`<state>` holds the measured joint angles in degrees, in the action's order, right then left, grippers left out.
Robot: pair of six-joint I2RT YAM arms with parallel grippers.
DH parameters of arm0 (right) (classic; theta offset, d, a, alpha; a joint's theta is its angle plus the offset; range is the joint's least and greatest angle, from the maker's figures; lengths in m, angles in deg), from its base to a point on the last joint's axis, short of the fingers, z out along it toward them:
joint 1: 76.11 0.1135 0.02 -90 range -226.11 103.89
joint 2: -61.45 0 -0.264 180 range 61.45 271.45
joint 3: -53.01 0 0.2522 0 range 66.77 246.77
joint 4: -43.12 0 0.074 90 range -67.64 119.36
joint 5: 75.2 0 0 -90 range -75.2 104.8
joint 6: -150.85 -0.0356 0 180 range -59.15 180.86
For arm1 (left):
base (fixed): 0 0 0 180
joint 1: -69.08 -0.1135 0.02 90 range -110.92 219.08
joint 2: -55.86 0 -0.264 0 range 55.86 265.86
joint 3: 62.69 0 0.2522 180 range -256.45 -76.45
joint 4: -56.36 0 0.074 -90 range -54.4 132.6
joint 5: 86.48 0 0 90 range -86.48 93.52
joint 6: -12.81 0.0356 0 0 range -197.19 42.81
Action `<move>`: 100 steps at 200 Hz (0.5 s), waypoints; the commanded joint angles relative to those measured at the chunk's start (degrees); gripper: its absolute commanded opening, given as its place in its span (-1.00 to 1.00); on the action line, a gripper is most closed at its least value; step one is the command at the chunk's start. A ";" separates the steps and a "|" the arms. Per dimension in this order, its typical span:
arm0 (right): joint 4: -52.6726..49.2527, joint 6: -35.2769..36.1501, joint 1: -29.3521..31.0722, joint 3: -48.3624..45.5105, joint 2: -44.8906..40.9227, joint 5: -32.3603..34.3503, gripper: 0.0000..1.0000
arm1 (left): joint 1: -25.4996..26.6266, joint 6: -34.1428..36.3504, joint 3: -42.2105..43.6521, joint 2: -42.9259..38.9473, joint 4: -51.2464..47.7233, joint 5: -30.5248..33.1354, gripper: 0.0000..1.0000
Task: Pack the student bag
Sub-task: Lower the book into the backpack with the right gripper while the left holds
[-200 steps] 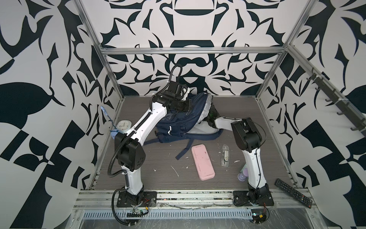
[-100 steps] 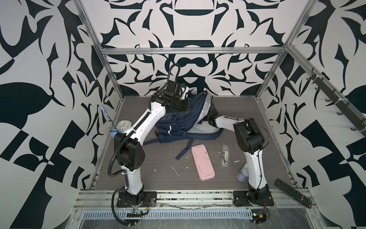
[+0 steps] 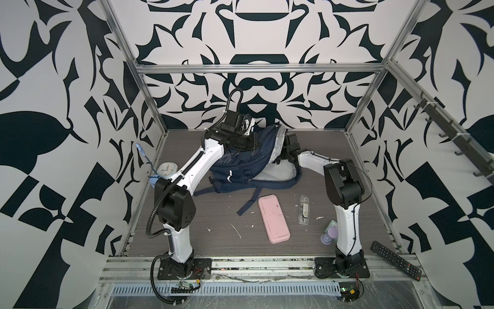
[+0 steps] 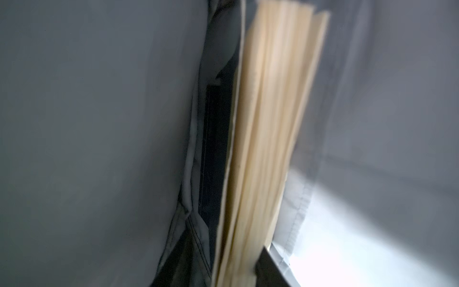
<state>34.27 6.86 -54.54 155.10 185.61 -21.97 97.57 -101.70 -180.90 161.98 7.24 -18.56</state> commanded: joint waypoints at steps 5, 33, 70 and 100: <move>1.07 0.67 1.96 4.09 0.96 -2.05 -0.32 | -0.28 -1.06 -0.87 -1.36 4.33 -2.59 -1.00; 0.22 0.54 3.11 7.14 3.15 -1.90 -0.22 | -0.28 -0.98 -0.85 -1.49 4.27 -2.46 -1.00; -9.29 5.85 3.12 11.00 3.09 1.08 0.15 | -0.69 -0.72 -0.53 -1.97 4.17 -2.19 -1.00; -14.60 10.05 3.11 12.30 1.64 2.80 0.22 | -0.99 -0.98 -0.15 -2.02 4.61 -2.40 -1.00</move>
<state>24.74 11.56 -51.64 163.76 191.36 -21.14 97.03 -101.89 -180.90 161.98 7.61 -18.83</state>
